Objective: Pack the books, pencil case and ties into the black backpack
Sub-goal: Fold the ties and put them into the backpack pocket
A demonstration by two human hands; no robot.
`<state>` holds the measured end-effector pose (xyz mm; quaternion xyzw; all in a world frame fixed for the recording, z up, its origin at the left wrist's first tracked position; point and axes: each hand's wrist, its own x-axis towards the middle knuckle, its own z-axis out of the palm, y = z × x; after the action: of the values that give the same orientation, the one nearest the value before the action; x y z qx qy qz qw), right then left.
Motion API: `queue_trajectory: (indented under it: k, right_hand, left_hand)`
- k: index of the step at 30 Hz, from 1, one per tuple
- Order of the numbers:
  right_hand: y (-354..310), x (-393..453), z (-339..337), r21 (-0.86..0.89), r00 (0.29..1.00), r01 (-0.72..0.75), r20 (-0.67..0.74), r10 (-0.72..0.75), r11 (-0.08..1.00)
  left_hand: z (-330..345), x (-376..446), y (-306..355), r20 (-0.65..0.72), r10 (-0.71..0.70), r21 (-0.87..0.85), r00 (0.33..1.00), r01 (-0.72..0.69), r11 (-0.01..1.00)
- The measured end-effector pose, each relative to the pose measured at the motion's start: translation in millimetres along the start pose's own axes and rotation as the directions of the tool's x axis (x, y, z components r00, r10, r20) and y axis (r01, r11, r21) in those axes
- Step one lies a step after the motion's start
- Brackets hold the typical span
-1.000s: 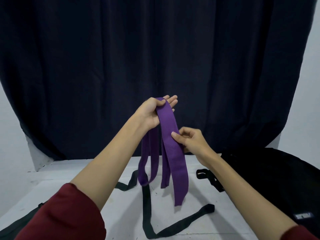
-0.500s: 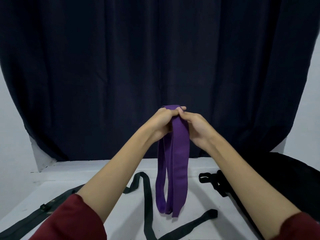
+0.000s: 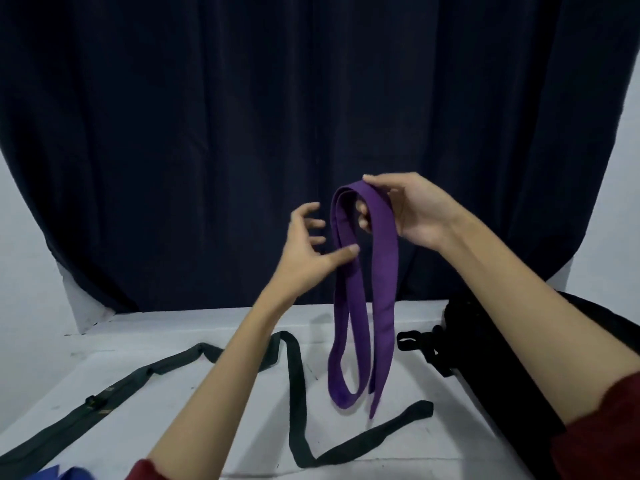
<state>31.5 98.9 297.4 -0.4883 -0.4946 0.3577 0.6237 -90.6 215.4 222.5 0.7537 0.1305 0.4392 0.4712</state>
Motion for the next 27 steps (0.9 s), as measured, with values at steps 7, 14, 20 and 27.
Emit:
queue_trajectory:
  k: [7,14,20,27]
  right_hand:
    - [1,10,-5,-0.164,0.968,-0.084,-0.248,0.041,0.983]
    - [12,6,-17,0.133,0.876,0.05,-0.482,0.021,0.99]
    - [-1,6,-14,0.273,0.876,0.158,-0.483,-0.007,0.949]
    - [-2,11,-12,0.302,0.861,0.173,-0.509,0.005,0.938]
  left_hand:
    - [39,-1,-26,0.174,-0.112,-0.179,0.978,0.143,0.973]
    - [56,-34,-73,0.079,-0.148,0.118,0.986,0.139,0.983]
    - [48,-66,-134,0.039,-0.34,0.218,0.94,0.324,0.921]
    - [29,-88,-175,-0.128,-0.367,0.274,0.921,0.389,0.88]
